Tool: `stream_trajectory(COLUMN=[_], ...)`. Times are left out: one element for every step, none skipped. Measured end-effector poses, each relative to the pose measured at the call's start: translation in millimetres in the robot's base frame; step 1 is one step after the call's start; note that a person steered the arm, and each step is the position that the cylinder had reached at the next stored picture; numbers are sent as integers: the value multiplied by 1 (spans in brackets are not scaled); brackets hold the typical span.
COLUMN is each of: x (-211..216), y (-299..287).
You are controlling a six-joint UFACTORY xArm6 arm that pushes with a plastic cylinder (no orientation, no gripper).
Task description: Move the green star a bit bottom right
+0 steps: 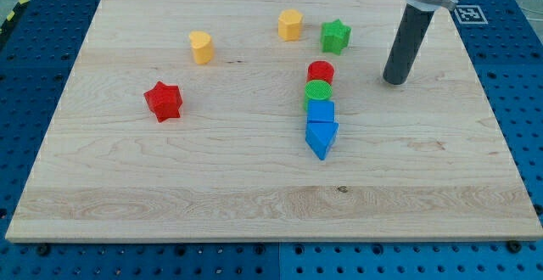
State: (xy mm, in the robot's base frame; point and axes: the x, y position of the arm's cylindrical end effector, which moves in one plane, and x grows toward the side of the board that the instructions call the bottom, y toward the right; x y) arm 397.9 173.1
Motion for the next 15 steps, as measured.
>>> stream_trajectory(x=[-13, -38, -67, -101, -131, -137, -135, -123, -105, -90, -86, -86, -86, -86, -82], y=[1, 1, 1, -6, -51, -94, -115, -112, -104, -101, -93, -91, -88, -68, -60])
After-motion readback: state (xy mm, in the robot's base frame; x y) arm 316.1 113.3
